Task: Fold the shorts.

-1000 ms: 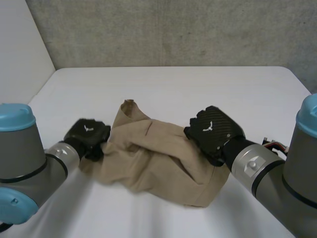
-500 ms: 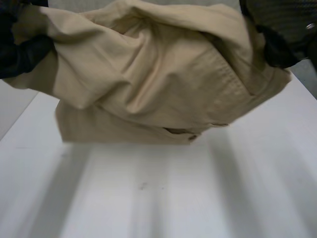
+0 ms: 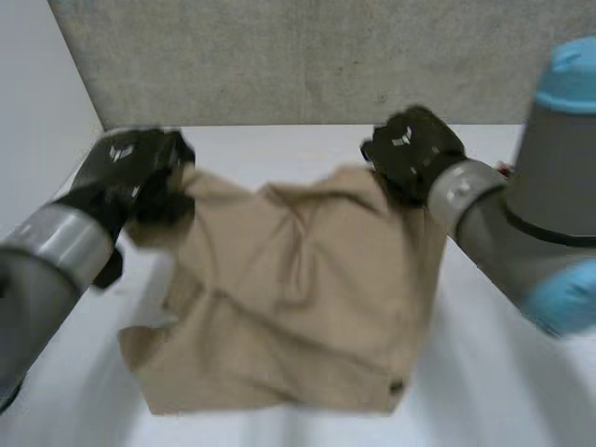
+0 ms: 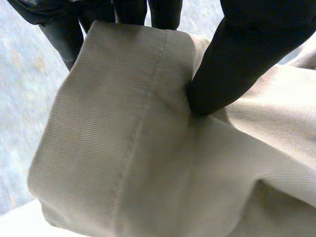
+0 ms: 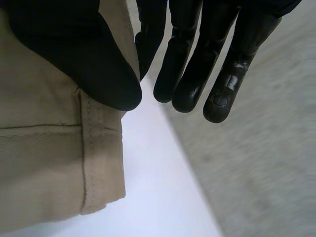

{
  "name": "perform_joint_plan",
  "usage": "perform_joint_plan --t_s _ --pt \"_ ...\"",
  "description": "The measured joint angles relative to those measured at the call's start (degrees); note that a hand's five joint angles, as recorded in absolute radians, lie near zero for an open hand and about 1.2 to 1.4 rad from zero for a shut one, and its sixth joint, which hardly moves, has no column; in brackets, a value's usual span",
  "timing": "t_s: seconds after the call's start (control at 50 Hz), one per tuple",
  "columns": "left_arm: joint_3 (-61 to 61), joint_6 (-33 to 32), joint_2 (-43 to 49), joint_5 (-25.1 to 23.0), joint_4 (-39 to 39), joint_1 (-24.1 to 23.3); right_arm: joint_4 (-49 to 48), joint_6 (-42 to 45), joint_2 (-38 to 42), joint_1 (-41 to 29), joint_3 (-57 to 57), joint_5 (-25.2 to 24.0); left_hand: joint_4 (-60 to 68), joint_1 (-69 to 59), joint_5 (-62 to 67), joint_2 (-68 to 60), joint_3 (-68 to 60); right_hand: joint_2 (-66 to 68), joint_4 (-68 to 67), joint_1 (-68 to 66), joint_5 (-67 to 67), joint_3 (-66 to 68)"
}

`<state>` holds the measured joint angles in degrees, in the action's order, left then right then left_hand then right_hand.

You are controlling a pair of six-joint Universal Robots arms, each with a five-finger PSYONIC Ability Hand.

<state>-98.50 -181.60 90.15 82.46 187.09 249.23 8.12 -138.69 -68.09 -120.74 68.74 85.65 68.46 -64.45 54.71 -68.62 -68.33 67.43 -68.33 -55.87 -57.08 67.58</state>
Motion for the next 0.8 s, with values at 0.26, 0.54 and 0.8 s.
perform_joint_plan --t_s 0.26,0.54,0.8 --pt "28.5 -8.4 34.0 1.7 12.4 -2.6 -25.6 8.7 24.1 0.1 -19.8 0.5 -56.4 53.5 -52.0 56.3 55.8 -53.7 54.5 44.2 52.6 -54.4" --pt "22.1 -14.0 26.9 6.1 11.2 -2.9 -21.0 -0.2 12.6 1.3 -7.6 5.9 -56.8 53.5 -52.1 57.1 56.2 -55.2 55.2 44.5 53.7 -55.5" --pt "-3.5 -13.7 2.7 6.0 6.7 -2.1 -1.5 -15.2 -4.1 1.5 14.4 1.4 -52.0 47.6 -48.0 52.2 52.0 -53.4 54.0 43.4 52.5 -53.9"
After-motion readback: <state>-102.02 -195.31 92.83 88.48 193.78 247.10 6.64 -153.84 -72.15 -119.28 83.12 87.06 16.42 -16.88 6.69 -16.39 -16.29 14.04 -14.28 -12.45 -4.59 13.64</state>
